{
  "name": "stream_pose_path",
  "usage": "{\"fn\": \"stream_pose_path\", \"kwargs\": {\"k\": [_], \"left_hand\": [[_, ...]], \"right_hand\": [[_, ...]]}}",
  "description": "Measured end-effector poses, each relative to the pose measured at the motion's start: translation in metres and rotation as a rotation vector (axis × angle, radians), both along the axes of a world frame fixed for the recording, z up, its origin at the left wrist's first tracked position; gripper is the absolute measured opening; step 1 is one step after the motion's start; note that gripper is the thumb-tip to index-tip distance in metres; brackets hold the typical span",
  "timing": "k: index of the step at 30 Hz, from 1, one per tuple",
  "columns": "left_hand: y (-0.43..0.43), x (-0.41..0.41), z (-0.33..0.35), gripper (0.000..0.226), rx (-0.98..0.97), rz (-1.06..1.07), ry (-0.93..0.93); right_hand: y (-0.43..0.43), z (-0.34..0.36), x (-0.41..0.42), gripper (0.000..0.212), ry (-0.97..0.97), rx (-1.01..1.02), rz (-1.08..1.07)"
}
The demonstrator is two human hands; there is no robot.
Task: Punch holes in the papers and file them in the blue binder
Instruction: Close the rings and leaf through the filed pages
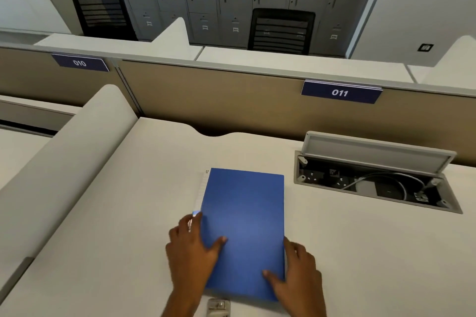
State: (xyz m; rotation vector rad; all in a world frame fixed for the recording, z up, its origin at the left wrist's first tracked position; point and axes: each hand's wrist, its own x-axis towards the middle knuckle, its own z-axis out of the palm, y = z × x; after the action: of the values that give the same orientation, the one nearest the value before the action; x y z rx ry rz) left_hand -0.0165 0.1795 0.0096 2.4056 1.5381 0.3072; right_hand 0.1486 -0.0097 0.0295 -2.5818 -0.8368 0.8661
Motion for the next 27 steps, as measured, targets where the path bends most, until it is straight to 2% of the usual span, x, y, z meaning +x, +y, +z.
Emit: {"fn": "stream_pose_path", "kwargs": {"k": [2,4,6,7,9,14,19,27], "left_hand": [[0.005,-0.032,-0.019,0.102,-0.091,-0.029,-0.045],[0.007,-0.051,-0.036,0.102,-0.101,-0.105,-0.099],[0.013,-0.057,-0.046,0.096,-0.055,-0.155,-0.095],[0.016,-0.055,-0.047,0.094,-0.046,-0.162,-0.083],[0.024,-0.049,-0.048,0.093,-0.053,-0.165,-0.050],[0.060,-0.031,-0.044,0.097,-0.098,-0.082,-0.021],[0.107,-0.013,-0.040,0.095,-0.093,-0.075,0.006],[0.152,0.029,-0.032,0.092,-0.102,-0.118,0.009]], "right_hand": [[0.000,-0.003,-0.009,0.143,0.030,-0.151,0.114],[0.002,-0.014,-0.017,0.152,0.088,-0.247,0.130],[0.013,-0.026,-0.025,0.141,-0.039,-0.227,0.186],[0.018,-0.032,-0.027,0.135,-0.013,-0.226,0.232],[0.033,-0.050,-0.035,0.122,-0.095,-0.173,0.279],[0.086,-0.049,-0.030,0.117,-0.270,-0.145,0.271],[0.134,-0.028,-0.011,0.105,-0.251,-0.119,0.251],[0.175,-0.030,0.021,0.103,-0.310,-0.073,0.240]]}}
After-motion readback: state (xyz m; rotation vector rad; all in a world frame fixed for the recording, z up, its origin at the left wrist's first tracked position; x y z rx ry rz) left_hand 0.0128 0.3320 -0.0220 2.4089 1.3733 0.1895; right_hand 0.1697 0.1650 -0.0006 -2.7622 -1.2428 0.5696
